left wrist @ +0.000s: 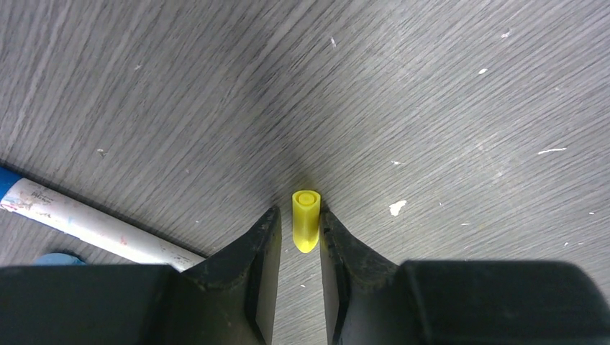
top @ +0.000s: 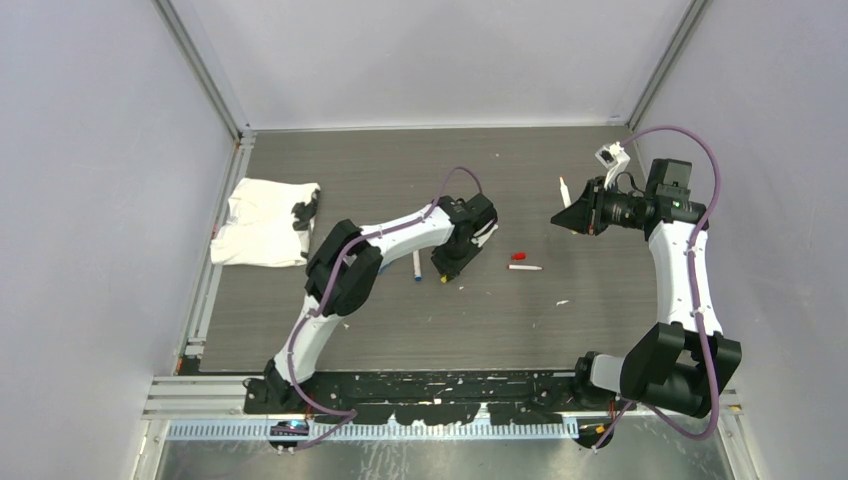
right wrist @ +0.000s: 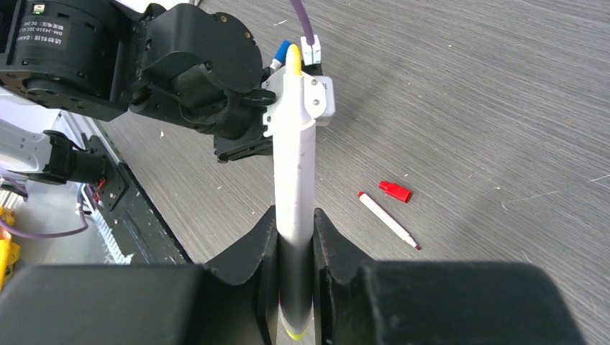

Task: Insert the pens into the pen caps
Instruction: Insert the pen cap onto the pen.

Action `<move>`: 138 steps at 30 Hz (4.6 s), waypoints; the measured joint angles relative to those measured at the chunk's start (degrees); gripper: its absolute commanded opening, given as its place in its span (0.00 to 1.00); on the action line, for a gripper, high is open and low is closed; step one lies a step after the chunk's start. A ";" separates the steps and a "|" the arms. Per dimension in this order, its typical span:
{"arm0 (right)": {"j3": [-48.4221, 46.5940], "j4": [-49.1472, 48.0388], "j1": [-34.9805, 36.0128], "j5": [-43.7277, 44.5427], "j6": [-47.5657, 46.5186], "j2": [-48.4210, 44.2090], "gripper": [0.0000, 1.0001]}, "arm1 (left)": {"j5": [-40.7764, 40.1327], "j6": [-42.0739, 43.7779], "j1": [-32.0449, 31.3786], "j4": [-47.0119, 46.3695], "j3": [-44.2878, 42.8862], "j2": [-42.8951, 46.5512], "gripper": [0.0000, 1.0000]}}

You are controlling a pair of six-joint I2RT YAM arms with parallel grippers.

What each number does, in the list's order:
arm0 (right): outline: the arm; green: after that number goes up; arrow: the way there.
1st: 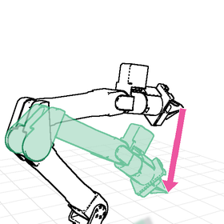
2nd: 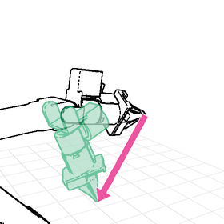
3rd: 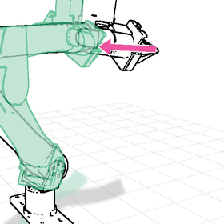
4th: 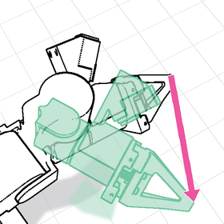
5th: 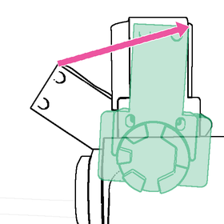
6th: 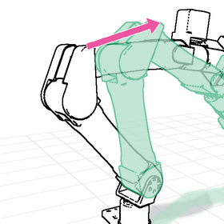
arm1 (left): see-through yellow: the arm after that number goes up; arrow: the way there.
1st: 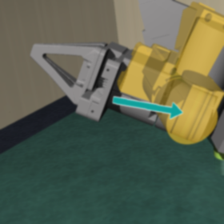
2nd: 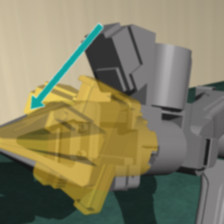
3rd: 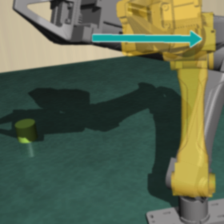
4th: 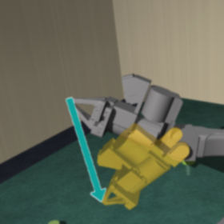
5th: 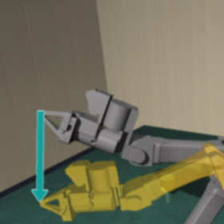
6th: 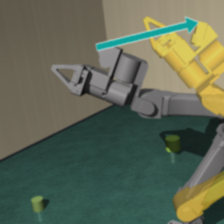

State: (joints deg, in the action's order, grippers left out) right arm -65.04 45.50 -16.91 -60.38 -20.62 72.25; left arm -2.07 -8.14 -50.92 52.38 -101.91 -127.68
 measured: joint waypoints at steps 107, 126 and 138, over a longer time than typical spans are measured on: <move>14.78 -33.00 43.04 9.09 30.32 6.51 0.01 | 11.43 -82.68 13.55 -97.18 69.77 48.11 0.01; 14.01 -32.02 42.56 10.71 31.23 6.56 0.01 | 14.69 -76.94 13.00 -91.82 66.58 47.56 0.01; 13.68 -27.63 42.45 12.85 26.91 6.54 0.01 | 4.70 -63.14 6.91 -65.11 55.87 51.10 0.01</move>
State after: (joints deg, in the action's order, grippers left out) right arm -51.35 17.87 25.54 -47.53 6.28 78.78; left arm 2.63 -71.29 -44.01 -12.73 -46.04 -76.58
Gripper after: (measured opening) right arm 0.230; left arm 0.056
